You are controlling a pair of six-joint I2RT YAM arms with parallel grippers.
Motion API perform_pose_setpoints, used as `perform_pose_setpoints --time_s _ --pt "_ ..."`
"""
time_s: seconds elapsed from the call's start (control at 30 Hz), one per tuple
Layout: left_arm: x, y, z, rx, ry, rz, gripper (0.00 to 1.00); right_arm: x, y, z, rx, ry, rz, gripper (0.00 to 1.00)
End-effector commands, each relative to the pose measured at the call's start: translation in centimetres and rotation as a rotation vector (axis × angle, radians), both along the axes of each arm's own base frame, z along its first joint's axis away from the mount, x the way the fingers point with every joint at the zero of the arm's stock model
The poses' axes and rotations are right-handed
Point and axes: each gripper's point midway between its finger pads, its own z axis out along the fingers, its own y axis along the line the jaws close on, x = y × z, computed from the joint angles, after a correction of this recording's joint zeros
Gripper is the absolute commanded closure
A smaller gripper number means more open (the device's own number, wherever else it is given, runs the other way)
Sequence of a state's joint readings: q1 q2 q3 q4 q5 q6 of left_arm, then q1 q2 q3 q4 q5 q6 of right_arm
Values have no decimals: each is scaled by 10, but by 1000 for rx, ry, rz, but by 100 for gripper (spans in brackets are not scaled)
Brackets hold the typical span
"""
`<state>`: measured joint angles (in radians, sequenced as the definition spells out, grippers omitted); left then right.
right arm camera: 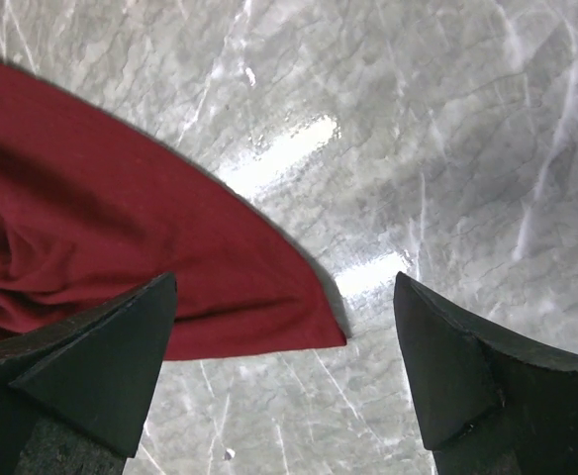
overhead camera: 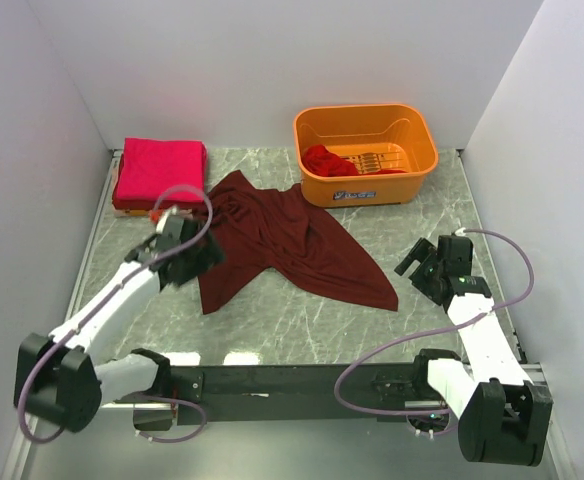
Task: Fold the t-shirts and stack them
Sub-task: Flatten the tshirt out
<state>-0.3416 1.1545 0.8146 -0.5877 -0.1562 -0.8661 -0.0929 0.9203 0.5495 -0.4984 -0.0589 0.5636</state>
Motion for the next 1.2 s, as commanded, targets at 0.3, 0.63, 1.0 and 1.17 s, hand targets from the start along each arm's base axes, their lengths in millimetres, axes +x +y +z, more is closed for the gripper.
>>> perform_pose_setpoints --time_s 0.3,0.63,1.0,1.17 --pt "-91 16 -85 -64 300 185 24 11 0 0 16 -27 0 4" --pt "-74 18 -102 0 347 197 38 8 1 -6 16 -18 3 4" --pt "-74 5 -121 25 420 129 88 3 3 -12 15 -6 29 5" --pt "-61 12 -115 72 379 148 99 -4 7 -12 23 -4 54 5"
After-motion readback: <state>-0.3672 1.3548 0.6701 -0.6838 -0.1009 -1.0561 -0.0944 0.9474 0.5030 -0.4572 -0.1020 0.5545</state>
